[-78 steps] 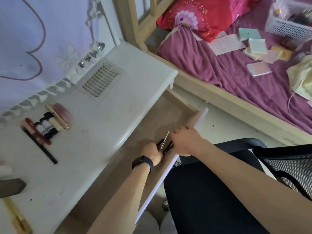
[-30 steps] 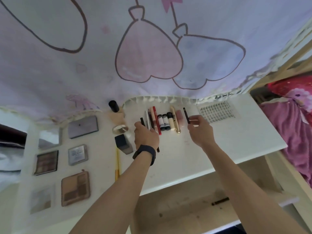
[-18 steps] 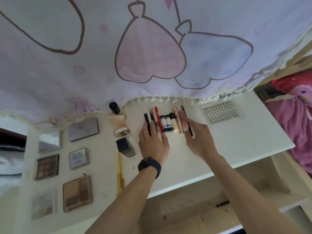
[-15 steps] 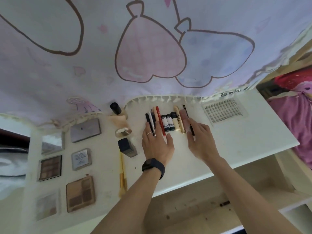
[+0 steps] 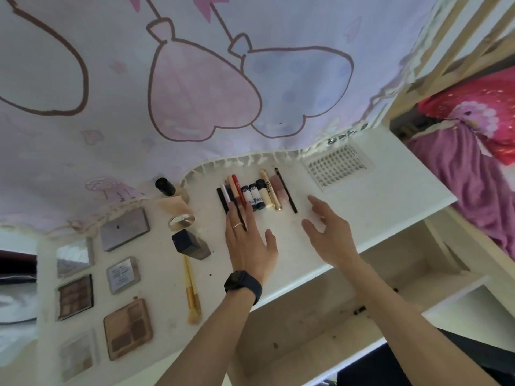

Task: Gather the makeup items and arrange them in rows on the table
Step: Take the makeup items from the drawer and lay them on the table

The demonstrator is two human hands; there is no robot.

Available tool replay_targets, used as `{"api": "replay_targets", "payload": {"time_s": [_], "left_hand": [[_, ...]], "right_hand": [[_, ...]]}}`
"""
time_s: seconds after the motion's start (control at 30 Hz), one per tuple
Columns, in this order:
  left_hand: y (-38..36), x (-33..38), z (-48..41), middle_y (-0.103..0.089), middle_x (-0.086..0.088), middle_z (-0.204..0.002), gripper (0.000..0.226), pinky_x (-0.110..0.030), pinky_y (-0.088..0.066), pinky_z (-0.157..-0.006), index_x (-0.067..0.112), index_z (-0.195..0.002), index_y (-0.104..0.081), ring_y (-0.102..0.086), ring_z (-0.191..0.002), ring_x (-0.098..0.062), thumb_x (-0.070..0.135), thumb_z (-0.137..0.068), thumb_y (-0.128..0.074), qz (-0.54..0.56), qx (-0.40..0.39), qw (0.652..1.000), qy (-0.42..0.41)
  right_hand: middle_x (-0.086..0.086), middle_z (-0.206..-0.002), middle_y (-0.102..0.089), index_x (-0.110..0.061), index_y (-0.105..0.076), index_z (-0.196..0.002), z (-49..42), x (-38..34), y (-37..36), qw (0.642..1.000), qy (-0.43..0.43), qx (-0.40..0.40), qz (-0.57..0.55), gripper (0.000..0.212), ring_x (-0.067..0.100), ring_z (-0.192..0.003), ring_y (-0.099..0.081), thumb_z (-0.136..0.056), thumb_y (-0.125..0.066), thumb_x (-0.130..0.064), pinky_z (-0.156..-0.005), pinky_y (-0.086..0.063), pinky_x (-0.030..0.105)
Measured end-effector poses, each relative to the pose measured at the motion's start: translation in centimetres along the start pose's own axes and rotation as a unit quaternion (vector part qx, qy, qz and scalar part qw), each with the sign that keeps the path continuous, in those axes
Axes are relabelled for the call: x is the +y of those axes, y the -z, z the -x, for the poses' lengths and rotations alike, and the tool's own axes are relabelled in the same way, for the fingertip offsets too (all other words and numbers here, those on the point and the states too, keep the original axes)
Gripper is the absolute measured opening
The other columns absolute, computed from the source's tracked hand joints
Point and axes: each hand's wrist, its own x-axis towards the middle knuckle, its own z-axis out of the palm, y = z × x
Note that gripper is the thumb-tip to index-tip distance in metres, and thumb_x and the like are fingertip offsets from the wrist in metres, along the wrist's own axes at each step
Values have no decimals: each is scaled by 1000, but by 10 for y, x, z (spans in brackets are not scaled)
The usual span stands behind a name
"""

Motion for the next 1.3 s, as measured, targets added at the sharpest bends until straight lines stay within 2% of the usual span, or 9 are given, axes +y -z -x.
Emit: {"api": "replay_targets", "payload": {"time_s": [0.1, 0.17, 0.27, 0.33, 0.43, 0.67, 0.97, 1.23, 1.3], "left_hand": [[-11, 9, 38, 5, -8, -167, 76, -38, -9, -123, 22, -159, -16, -2, -154, -25, 39, -95, -54, -23, -11, 990, -141], [-26, 14, 58, 2, -7, -167, 74, -41, -10, -122, 23, -159, -15, -3, -154, -25, 41, -96, -51, -51, -52, 972, -223], [-47, 19, 74, -6, -7, -167, 70, -48, -14, -122, 20, -157, -22, -9, -153, -27, 43, -96, -48, -96, -92, 941, -312], [-56, 22, 76, -8, -6, -166, 68, -52, -16, -122, 19, -158, -22, -9, -153, -26, 44, -98, -42, -132, -102, 924, -343], [-65, 21, 75, -6, -3, -167, 67, -54, -19, -121, 19, -159, -15, -6, -153, -23, 41, -101, -40, -175, -99, 916, -347], [-66, 20, 77, -2, -6, -167, 87, -54, -13, -122, 18, -160, -4, -7, -154, -25, 47, -91, -47, -231, -88, 904, -348], [-60, 29, 79, 11, -5, -166, 96, -55, -6, -123, 16, -159, 4, 8, -153, -24, 54, -90, -50, -290, -124, 891, -326], [-55, 31, 78, 11, -3, -167, 104, -53, -6, -123, 16, -159, 7, 10, -153, -23, 50, -86, -59, -291, -149, 887, -326], [-53, 29, 77, 7, -3, -167, 102, -52, -8, -123, 15, -159, 2, 6, -154, -23, 47, -86, -61, -276, -143, 888, -339]], "right_hand": [[-28, -117, -67, -48, -60, -123, 53, 23, 30, 993, -25, 85, -76, 34, -5, -106, -63, -97, -64, -27, -90, -53, 17], [-30, -108, -68, -52, -62, -111, 86, 49, 47, 991, -68, 90, -66, 26, -10, -99, -63, -94, -62, -32, -81, -51, 15], [-18, -114, -69, -40, -66, -116, 114, 100, 63, 991, -109, 4, 74, 23, -3, -99, -59, -98, -57, -30, -83, -48, 24], [-7, -123, -66, -28, -65, -126, 119, 128, 66, 962, -114, -88, 234, 29, 14, -115, -53, -103, -47, -27, -93, -46, 32], [-4, -128, -61, -28, -59, -130, 114, 149, 68, 894, -119, -190, 388, 35, 25, -129, -44, -100, -41, -28, -107, -36, 37], [4, -144, -48, -24, -55, -136, 77, 151, 52, 805, -162, -341, 458, 39, 29, -137, -35, -98, -51, -29, -115, -28, 45], [7, -157, -34, -22, -47, -146, 71, 164, 41, 796, -177, -333, 474, 54, 30, -147, -21, -92, -51, -21, -115, -23, 45], [0, -142, -49, -28, -58, -128, 68, 160, 44, 789, -166, -345, 481, 33, 28, -143, -30, -95, -52, -32, -119, -16, 43], [-1, -125, -55, -23, -58, -105, 68, 157, 47, 796, -151, -346, 473, 11, 24, -130, -45, -95, -55, -25, -115, -25, 40]]}}
